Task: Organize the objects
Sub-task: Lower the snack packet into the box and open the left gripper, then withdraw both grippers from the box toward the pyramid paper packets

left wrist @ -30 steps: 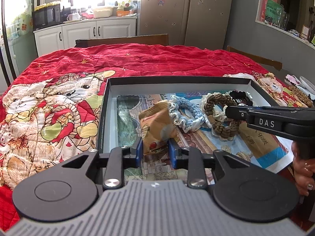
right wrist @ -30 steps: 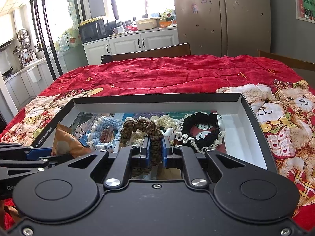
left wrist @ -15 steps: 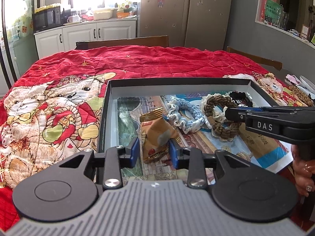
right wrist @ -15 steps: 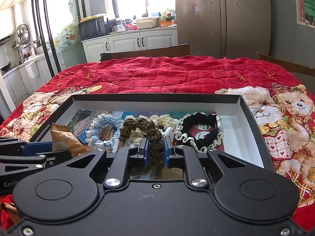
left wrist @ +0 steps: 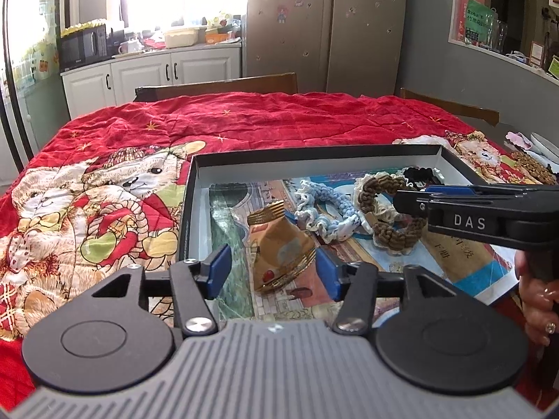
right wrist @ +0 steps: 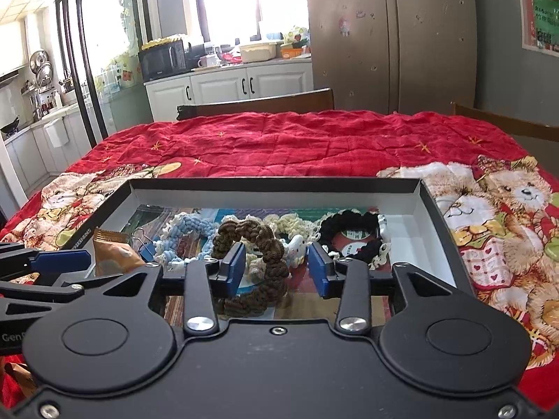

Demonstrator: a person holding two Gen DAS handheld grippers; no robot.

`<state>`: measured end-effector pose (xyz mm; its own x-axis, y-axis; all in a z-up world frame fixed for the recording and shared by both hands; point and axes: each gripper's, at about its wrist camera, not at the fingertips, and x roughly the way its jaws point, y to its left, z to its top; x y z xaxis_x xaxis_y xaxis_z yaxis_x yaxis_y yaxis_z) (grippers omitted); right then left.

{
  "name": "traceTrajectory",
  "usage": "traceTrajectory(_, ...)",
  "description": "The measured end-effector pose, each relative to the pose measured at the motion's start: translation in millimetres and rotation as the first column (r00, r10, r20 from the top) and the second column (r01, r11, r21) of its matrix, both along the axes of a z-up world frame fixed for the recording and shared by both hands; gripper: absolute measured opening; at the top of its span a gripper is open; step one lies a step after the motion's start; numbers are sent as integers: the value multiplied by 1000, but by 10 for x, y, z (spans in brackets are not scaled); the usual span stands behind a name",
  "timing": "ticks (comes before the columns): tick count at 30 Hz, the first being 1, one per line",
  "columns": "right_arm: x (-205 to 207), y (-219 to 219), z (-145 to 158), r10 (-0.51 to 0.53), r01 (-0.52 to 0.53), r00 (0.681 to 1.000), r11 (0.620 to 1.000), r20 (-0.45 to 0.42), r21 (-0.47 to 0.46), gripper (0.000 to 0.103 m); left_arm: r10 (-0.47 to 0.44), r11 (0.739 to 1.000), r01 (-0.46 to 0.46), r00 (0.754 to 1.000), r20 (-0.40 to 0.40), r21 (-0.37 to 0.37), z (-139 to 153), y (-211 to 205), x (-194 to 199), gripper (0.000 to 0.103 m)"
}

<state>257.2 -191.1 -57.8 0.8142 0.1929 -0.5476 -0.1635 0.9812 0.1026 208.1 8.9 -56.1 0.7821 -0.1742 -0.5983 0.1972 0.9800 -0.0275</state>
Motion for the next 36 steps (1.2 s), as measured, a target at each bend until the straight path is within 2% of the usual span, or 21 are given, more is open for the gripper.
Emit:
traceTrajectory(6, -40, -12, 33, -1, 1, 1000, 1000, 15, 4, 40, -4, 1000, 3, 1000, 29, 14, 32, -14, -49, 77)
traceTrajectory(15, -106, -12, 75, 0, 0, 1000, 1000, 25, -4, 41, -14, 1000, 13, 999, 50, 6, 77, -19, -116, 81)
traceTrajectory(36, -462, -24, 346, 12, -9, 997, 999, 71, -41, 49, -38, 999, 36, 993, 114, 18, 264, -43, -389, 87)
